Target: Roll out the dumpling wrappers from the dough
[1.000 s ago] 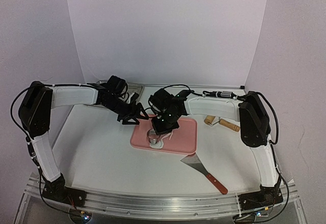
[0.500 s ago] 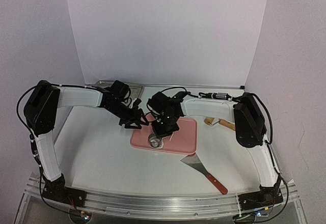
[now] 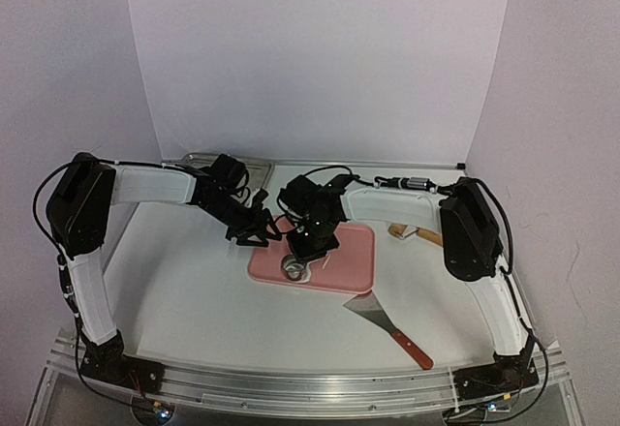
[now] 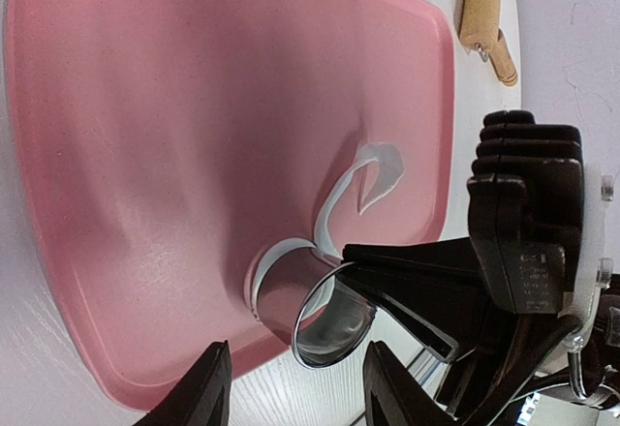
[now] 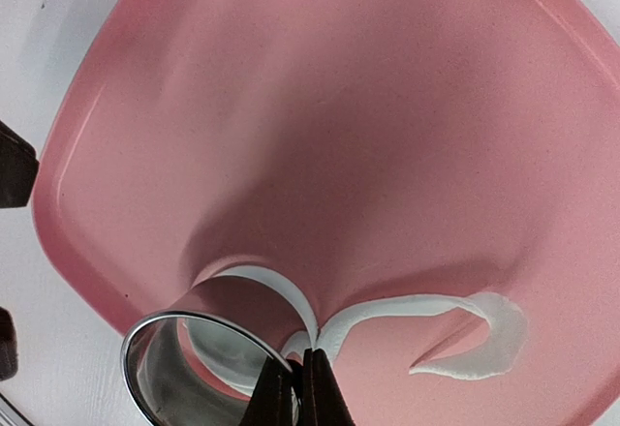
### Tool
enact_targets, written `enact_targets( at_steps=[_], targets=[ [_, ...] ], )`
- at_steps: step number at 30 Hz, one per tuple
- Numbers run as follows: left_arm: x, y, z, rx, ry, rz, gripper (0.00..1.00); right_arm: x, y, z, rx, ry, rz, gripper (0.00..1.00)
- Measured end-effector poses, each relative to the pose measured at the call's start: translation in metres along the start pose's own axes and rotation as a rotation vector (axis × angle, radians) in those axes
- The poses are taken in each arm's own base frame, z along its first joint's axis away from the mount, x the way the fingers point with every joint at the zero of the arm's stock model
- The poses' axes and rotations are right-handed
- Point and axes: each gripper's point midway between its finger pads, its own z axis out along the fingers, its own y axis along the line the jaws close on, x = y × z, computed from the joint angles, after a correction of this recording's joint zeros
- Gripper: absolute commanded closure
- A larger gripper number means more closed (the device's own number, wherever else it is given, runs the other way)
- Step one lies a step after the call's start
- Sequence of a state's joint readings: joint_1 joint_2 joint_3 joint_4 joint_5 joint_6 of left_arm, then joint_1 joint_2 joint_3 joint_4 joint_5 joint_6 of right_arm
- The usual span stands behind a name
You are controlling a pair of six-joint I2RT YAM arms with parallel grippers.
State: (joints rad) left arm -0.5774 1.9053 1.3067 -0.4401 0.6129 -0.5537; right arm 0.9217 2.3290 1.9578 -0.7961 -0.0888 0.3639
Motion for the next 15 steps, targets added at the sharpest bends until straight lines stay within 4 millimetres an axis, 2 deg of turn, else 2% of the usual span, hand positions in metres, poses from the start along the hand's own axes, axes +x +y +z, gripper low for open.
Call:
enact_targets(
  at_steps=[15],
  targets=[
    [0.0006, 0.0063, 0.0028, -0.02, 0.003, -0.01, 0.53, -0.0005, 0.0006, 0.0063, 0.001, 0.009, -0.008, 1.0]
  ],
)
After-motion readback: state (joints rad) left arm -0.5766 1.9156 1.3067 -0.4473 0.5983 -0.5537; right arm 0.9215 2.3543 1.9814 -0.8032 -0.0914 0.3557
